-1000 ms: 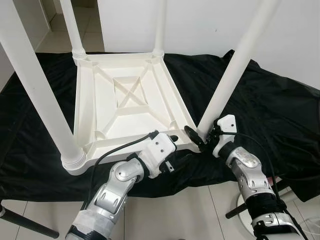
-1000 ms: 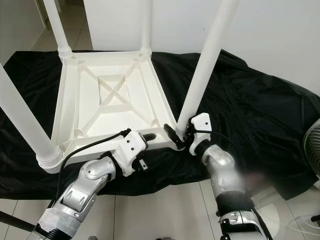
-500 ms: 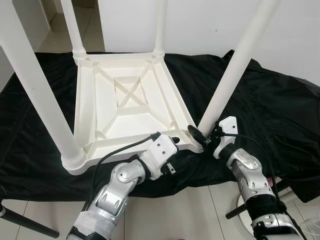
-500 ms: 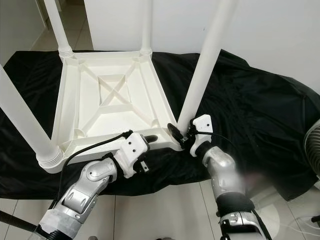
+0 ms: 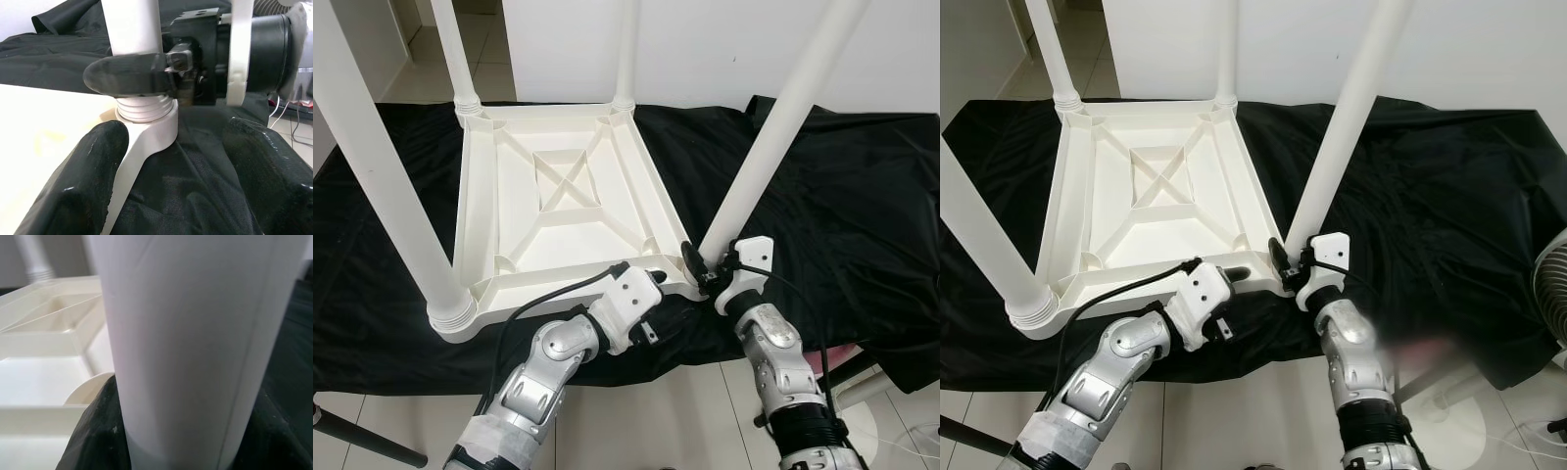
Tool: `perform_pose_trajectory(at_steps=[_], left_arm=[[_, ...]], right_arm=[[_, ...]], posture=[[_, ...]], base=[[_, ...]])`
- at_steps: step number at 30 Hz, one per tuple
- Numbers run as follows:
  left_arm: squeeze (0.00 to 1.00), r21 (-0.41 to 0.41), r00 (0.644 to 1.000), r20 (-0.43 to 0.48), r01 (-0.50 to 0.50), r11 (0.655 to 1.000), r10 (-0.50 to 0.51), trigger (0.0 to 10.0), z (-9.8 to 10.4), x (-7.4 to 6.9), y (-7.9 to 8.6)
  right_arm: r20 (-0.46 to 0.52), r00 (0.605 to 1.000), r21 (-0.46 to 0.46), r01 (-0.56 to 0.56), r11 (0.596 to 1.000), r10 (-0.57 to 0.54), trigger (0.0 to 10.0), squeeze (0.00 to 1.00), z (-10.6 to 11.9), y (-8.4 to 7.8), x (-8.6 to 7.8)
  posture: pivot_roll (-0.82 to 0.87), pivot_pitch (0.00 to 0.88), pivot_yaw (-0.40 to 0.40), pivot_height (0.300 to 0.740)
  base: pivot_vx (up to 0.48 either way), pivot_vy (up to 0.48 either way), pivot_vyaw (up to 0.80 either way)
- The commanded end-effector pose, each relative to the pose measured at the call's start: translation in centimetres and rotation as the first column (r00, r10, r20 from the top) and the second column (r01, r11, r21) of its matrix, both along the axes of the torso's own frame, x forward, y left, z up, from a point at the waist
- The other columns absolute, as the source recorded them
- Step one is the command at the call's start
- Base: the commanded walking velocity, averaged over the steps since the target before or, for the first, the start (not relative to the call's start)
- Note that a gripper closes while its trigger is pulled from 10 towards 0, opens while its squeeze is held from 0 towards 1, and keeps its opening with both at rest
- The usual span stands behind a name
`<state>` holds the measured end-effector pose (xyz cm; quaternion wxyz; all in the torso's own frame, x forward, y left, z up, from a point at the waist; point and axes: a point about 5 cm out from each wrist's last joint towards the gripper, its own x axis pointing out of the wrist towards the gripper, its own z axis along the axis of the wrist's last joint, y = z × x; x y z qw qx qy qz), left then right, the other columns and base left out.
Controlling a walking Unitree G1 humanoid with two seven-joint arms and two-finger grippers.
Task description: Building children table
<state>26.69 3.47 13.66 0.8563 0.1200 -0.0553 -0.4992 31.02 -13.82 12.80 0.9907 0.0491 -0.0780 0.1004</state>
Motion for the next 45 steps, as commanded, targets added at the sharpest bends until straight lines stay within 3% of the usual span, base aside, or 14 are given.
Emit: perform_pose_trajectory(at_steps=[1, 7, 10, 12, 24, 25, 26, 27, 35, 39, 40, 41, 45], left_arm=[[0.00, 0.013, 1.000, 0.010, -0.009, 1.000, 0.009, 10.0, -0.2, -0.1, -0.1], [0.00, 0.013, 1.000, 0.010, -0.011, 1.000, 0.011, 10.0, -0.2, -0.2, -0.1], [0.00, 0.013, 1.000, 0.009, -0.012, 1.000, 0.012, 10.0, -0.2, -0.2, 0.0], [0.00, 0.013, 1.000, 0.009, -0.013, 1.000, 0.013, 10.0, -0.2, -0.2, -0.1], [0.00, 0.012, 1.000, 0.011, -0.012, 1.000, 0.012, 10.0, -0.2, -0.2, -0.1], [0.00, 0.012, 1.000, 0.011, -0.012, 1.000, 0.012, 10.0, -0.2, -0.2, -0.1], [0.00, 0.012, 1.000, 0.011, -0.012, 1.000, 0.012, 10.0, -0.2, -0.2, -0.1], [0.00, 0.013, 1.000, 0.011, -0.012, 1.000, 0.012, 10.0, -0.2, -0.2, -0.1], [0.00, 0.013, 1.000, 0.012, -0.011, 1.000, 0.011, 10.0, -0.2, -0.2, -0.2], [0.00, 0.011, 1.000, 0.010, -0.014, 1.000, 0.013, 10.0, -0.2, -0.2, -0.2], [0.00, 0.011, 1.000, 0.011, -0.013, 1.000, 0.013, 10.0, -0.2, -0.2, -0.2], [0.00, 0.010, 1.000, 0.009, -0.013, 1.000, 0.013, 10.0, -0.2, -0.2, -0.2], [0.00, 0.008, 1.000, 0.006, -0.008, 1.000, 0.008, 10.0, -0.3, -0.4, -0.3]], right_arm=[[-0.065, 0.993, 0.070, 0.103, 0.992, -0.099, 10.0, 0.00, -0.8, 0.2, -0.2], [-0.086, 0.975, 0.087, 0.212, 0.973, -0.205, 10.0, 0.00, -1.0, 1.0, -0.4], [-0.138, 0.920, 0.101, 0.380, 0.919, -0.366, 10.0, 0.00, -1.0, 1.5, -0.6], [-0.146, 0.908, 0.097, 0.407, 0.908, -0.391, 10.0, 0.00, -0.9, 1.6, -0.6], [-0.139, 0.923, 0.112, 0.375, 0.920, -0.359, 10.0, 0.04, -0.7, 2.1, -0.7], [-0.127, 0.935, 0.131, 0.347, 0.929, -0.331, 10.0, 0.78, -0.5, 2.2, -0.8], [-0.121, 0.941, 0.141, 0.333, 0.932, -0.317, 10.0, 0.78, -0.3, 2.3, -0.8], [-0.100, 0.950, 0.147, 0.308, 0.940, -0.295, 10.0, 1.00, -0.1, 2.4, -0.9], [-0.052, 0.965, 0.124, 0.262, 0.957, -0.257, 10.0, 1.00, 0.4, 1.9, -1.2], [-0.026, 0.986, 0.126, 0.168, 0.978, -0.166, 10.0, 1.00, 0.4, 1.5, -1.8], [-0.015, 0.993, 0.125, 0.119, 0.985, -0.118, 10.0, 0.68, 0.3, 1.2, -2.1], [-0.004, 0.997, 0.118, 0.075, 0.990, -0.075, 10.0, 0.00, 0.2, 0.9, -2.4], [0.007, 1.000, 0.085, -0.009, 0.996, 0.009, 10.0, 0.00, 0.0, 0.4, -2.8]], posture=[[-0.05, 0.044, -0.062, 0.740], [-0.04, 0.044, -0.063, 0.740], [-0.04, 0.043, -0.066, 0.740], [-0.04, 0.043, -0.067, 0.740], [-0.04, 0.040, -0.065, 0.740], [-0.04, 0.040, -0.065, 0.740], [-0.04, 0.040, -0.065, 0.740], [-0.04, 0.039, -0.065, 0.740], [-0.04, 0.040, -0.067, 0.740], [-0.05, 0.044, -0.070, 0.740], [-0.05, 0.044, -0.070, 0.740], [-0.05, 0.045, -0.070, 0.740], [-0.05, 0.045, -0.070, 0.740]], base=[[0.000, 0.000, 0.00], [0.000, 0.000, 0.00], [0.000, 0.000, 0.00], [0.000, 0.000, 0.00], [0.000, 0.000, 0.00], [0.000, 0.000, 0.00], [0.000, 0.000, 0.00], [0.000, 0.000, 0.00], [0.000, 0.000, 0.00], [0.000, 0.000, 0.00], [0.000, 0.000, 0.00], [0.000, 0.000, 0.00], [0.000, 0.000, 0.00]])
